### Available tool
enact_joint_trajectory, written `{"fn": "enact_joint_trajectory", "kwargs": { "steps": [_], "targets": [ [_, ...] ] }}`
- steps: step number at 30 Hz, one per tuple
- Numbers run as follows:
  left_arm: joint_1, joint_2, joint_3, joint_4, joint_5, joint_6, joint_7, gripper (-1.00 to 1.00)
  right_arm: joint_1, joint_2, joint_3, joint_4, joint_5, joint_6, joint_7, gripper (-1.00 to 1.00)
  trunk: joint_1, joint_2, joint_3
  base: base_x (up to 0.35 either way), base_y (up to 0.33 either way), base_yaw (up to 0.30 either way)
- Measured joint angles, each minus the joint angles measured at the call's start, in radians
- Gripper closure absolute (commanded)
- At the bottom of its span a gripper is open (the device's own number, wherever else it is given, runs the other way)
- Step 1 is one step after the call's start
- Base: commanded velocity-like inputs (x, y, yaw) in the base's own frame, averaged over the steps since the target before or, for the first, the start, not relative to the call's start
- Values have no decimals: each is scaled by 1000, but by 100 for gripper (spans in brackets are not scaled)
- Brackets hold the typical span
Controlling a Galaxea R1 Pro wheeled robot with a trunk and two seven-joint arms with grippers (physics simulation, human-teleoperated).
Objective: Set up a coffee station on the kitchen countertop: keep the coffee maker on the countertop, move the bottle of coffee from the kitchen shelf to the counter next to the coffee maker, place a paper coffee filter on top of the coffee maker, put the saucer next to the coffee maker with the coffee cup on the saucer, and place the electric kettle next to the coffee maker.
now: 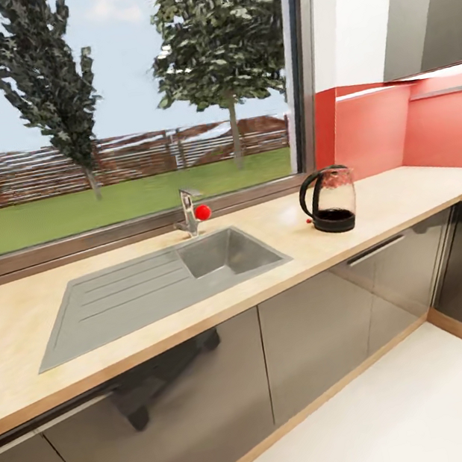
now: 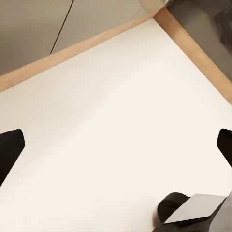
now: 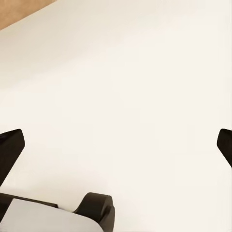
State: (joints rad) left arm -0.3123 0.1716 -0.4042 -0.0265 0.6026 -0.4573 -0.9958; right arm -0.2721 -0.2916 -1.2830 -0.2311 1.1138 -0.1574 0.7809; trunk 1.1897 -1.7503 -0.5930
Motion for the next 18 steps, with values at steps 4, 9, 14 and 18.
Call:
{"fn": "enact_joint_trajectory", "kwargs": {
  "steps": [4,9,14,18],
  "targets": [
    [0,0,0,0,0,0,-1,-100,0,1,-1,0,0,0,1,-100,0,0,0,9,-13,0],
    [36,9,8,2,-1,7,-1,-100,-119,33,-12,-206,-200,8,16,-100,0,0,0,0,0,0],
    [54,8,21,3,1,8,-2,-100,-192,42,-10,-245,-230,17,89,-100,0,0,0,0,0,0],
    [72,6,31,3,1,9,-2,-100,-270,50,-10,-295,-240,83,178,-100,0,0,0,0,0,0]
  ]
}}
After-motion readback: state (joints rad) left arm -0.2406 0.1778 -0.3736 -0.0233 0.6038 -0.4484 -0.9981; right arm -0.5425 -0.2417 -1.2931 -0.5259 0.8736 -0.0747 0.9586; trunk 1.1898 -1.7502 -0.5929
